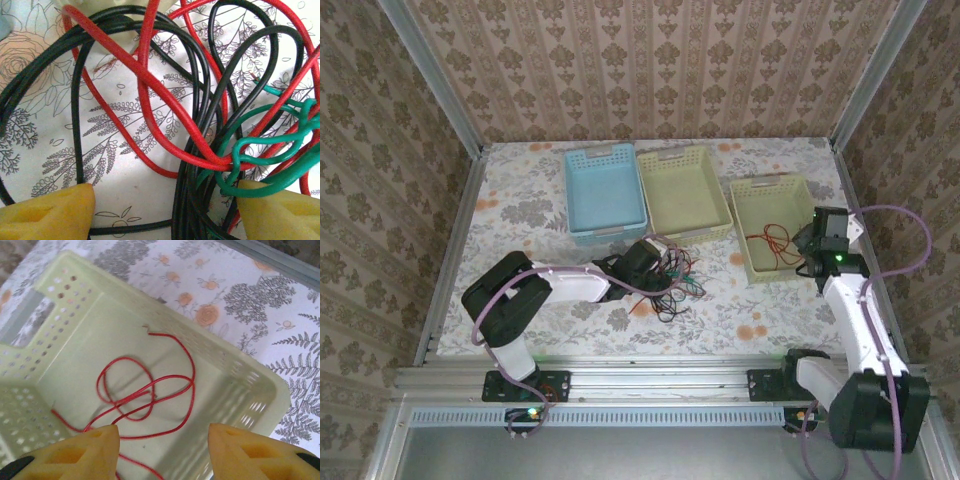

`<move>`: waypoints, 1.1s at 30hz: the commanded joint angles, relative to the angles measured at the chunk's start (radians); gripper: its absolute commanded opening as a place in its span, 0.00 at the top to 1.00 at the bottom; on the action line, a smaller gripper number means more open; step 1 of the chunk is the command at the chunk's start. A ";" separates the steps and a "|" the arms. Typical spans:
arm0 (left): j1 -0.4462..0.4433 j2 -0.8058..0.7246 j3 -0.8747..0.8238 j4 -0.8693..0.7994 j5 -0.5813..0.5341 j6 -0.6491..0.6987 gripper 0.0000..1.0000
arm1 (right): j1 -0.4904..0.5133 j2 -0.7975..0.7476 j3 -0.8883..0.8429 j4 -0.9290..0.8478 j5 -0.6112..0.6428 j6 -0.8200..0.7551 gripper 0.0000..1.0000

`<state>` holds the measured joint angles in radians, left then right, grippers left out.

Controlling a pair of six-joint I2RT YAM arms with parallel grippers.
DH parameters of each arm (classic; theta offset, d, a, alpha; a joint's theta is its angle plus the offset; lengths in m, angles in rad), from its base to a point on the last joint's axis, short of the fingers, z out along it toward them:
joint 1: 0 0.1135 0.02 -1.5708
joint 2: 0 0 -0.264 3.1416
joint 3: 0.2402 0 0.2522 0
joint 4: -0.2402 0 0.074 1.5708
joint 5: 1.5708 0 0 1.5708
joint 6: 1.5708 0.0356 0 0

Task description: Untangle the cables

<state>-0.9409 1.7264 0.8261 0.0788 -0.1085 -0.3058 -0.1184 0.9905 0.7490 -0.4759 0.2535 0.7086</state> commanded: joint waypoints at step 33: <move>0.023 -0.016 0.006 -0.043 0.099 0.011 0.21 | 0.651 0.393 0.056 -0.030 -0.591 -0.471 0.50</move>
<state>-0.9279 1.7264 0.8425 0.0521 -0.0479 -0.2935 0.5247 1.3800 0.8146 -0.4793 -0.3378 0.2562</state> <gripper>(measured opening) 0.790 0.501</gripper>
